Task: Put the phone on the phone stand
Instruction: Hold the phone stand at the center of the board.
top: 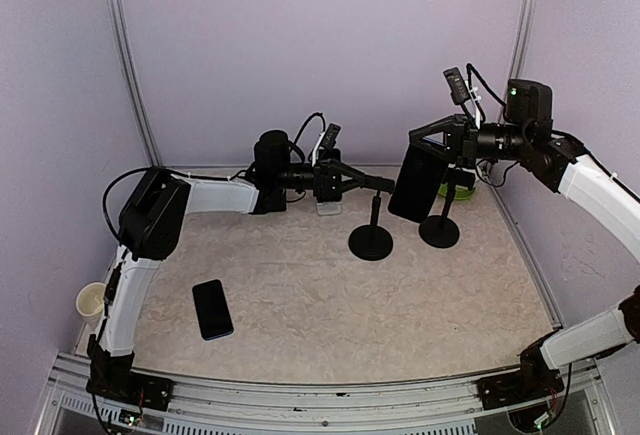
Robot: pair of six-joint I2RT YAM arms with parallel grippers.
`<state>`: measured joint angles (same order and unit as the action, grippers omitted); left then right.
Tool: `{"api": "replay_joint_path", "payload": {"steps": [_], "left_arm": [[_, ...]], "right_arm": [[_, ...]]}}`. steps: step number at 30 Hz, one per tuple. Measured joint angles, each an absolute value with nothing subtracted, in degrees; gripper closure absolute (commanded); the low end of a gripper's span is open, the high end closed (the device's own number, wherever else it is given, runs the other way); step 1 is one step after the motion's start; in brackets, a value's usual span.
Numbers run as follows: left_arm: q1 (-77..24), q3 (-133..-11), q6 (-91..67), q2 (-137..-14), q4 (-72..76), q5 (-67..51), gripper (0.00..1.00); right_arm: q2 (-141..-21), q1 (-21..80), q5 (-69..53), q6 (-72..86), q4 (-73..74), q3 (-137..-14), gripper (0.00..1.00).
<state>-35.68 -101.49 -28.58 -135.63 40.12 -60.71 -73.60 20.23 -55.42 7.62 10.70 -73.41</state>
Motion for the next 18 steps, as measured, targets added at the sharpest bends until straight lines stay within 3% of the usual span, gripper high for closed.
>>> {"api": "replay_joint_path", "payload": {"steps": [18], "left_arm": [[-35.68,-102.41,-29.26,-136.40,40.58,-62.13,0.54]], "right_arm": [[-73.60,20.23,-55.40,7.62,10.55,-73.19,1.00]]}}
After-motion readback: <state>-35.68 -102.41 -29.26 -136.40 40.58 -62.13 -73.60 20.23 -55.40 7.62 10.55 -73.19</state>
